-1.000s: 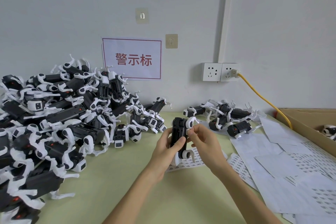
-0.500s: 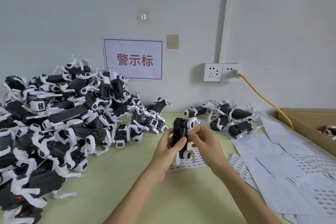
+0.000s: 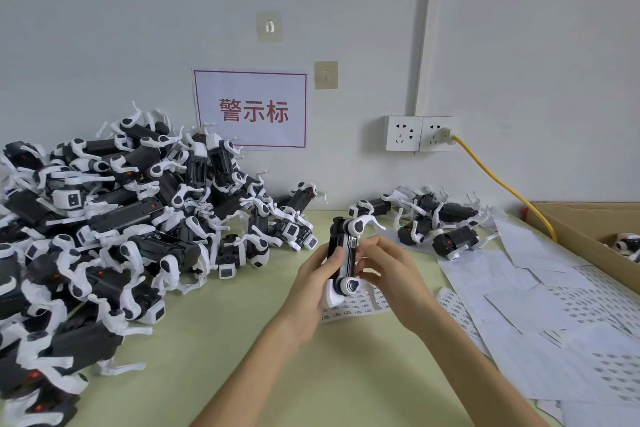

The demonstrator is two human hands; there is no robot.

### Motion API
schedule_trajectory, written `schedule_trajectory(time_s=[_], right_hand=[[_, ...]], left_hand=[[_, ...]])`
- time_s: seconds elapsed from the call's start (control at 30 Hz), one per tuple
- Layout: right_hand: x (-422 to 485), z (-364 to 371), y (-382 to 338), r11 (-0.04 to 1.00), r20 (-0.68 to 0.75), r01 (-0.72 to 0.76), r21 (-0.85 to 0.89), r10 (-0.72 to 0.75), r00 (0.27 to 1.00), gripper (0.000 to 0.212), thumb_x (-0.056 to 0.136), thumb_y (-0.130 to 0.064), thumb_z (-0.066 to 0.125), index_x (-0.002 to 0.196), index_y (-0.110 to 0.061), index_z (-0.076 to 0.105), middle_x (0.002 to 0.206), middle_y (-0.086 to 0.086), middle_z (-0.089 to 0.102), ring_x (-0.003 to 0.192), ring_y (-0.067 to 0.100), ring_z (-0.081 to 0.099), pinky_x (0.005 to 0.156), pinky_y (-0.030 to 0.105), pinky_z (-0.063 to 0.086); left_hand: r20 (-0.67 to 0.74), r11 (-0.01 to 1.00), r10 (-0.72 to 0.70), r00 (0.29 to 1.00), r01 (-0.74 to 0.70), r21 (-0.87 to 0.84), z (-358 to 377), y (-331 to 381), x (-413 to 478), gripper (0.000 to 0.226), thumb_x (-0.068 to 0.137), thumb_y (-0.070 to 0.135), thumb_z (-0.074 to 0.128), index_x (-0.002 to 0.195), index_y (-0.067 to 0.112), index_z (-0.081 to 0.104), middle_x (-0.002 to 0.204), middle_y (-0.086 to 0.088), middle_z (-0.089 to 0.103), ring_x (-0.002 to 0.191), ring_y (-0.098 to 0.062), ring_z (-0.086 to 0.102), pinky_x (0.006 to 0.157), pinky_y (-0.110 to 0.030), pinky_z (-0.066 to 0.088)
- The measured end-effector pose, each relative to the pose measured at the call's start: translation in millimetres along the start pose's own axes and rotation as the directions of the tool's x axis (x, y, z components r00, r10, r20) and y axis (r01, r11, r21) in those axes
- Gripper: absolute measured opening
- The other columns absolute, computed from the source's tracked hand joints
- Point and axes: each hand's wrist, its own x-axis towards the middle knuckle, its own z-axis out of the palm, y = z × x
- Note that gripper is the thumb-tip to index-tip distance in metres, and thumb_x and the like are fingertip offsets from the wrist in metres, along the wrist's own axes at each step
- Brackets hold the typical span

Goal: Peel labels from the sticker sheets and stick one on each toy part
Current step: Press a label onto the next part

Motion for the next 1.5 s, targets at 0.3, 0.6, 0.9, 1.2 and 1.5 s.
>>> schedule_trajectory(time_s=[0.3,0.6,0.9,1.2,1.5], right_hand=[[-2,-2,-1,0.993,0.088,0.043,-0.109,-0.033,0.996,0.036,0.092,-0.036,0.068,0.08,-0.007,0.051,0.075,0.011,0.054,0.063,0.019,0.048,0.061,0.03,0.034],[-3,-4,0,0.996,0.138,0.029,-0.08,-0.018,0.99,0.035,0.095,-0.037,0.063,0.085,-0.005,0.054,0.076,0.012,0.054,0.065,0.021,0.048,0.061,0.033,0.031],[-1,-6,1,0.986,0.082,0.022,-0.164,-0.009,0.997,0.038,0.088,-0.039,0.066,0.078,-0.005,0.051,0.069,0.005,0.054,0.061,0.018,0.049,0.055,0.024,0.036],[2,-9,3,0.988,0.094,0.035,-0.151,-0.021,0.995,0.032,0.102,-0.028,0.057,0.086,-0.001,0.06,0.071,0.003,0.059,0.059,0.014,0.053,0.052,0.023,0.036],[1,-7,9,0.604,0.038,0.362,-0.71,-0.482,0.876,0.033,0.089,-0.001,0.061,0.102,-0.03,0.07,0.096,-0.027,0.065,0.084,0.007,0.062,0.068,0.01,0.042]], left_hand=[[0.104,0.999,-0.027,0.994,0.024,0.034,1,8,-7,0.039,0.095,0.04,0.061,0.13,0.024,0.07,0.133,-0.011,0.069,0.126,-0.028,0.064,0.108,-0.039,0.05],[0.09,0.995,-0.095,0.991,0.098,-0.024,1,13,-13,0.046,0.095,0.046,0.059,0.133,0.02,0.068,0.134,-0.013,0.068,0.125,-0.029,0.065,0.103,-0.035,0.053],[0.108,0.997,-0.071,0.992,0.071,0.005,6,11,-12,0.041,0.099,0.047,0.059,0.134,0.026,0.067,0.137,-0.005,0.067,0.127,-0.02,0.063,0.092,-0.024,0.055],[0.076,0.991,-0.129,0.989,0.131,-0.022,-1,8,-6,0.047,0.095,0.055,0.059,0.127,0.024,0.072,0.131,-0.011,0.07,0.121,-0.025,0.067,0.098,-0.036,0.057],[-0.208,0.993,-0.099,0.973,0.11,0.039,-2,3,4,0.031,0.098,0.029,0.063,0.104,0.002,0.075,0.09,-0.017,0.075,0.069,-0.026,0.071,0.062,-0.033,0.059]])
